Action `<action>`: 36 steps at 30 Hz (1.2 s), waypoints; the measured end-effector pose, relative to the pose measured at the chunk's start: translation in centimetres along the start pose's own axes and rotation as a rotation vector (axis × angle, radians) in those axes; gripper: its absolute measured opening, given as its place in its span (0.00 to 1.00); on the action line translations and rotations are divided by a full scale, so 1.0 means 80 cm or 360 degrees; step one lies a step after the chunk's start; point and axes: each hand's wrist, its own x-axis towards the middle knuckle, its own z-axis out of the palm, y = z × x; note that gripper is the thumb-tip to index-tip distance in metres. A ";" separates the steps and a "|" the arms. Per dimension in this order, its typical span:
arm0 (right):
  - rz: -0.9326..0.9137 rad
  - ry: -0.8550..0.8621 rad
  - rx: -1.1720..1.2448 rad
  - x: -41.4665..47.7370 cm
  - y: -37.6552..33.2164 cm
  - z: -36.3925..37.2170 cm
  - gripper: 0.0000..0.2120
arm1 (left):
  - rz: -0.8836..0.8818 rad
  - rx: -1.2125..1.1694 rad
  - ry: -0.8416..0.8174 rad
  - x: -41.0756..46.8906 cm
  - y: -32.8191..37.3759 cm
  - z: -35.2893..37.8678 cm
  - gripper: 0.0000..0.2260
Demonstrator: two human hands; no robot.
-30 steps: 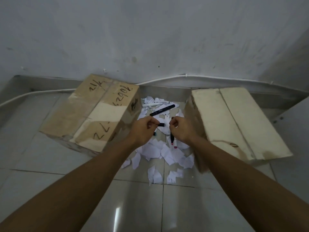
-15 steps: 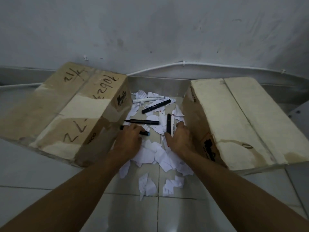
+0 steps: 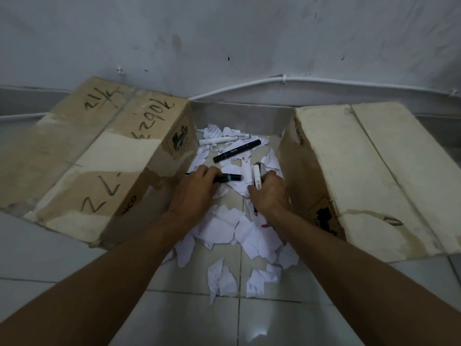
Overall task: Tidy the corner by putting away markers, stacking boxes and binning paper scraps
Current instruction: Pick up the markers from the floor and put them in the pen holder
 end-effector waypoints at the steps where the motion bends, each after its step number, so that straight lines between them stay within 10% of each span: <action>1: -0.0003 0.0013 0.0042 0.000 -0.001 0.000 0.16 | -0.0056 -0.0028 0.0042 0.004 0.002 0.000 0.09; 13: 0.0116 -0.0056 0.0063 0.011 -0.020 -0.005 0.19 | -0.0053 0.0379 -0.0070 0.045 -0.001 0.017 0.13; 21: 0.0001 0.0078 0.0074 0.038 -0.038 -0.017 0.16 | -0.0187 -0.0202 0.0426 0.084 0.016 -0.011 0.06; 26: -0.0304 0.0084 -0.0017 0.092 -0.082 -0.035 0.14 | -0.0556 -0.0086 0.0126 0.154 0.000 -0.015 0.14; 36: -0.0477 -0.0207 -0.0171 0.127 -0.058 -0.001 0.19 | -0.0287 0.0160 0.0003 0.170 -0.024 0.023 0.12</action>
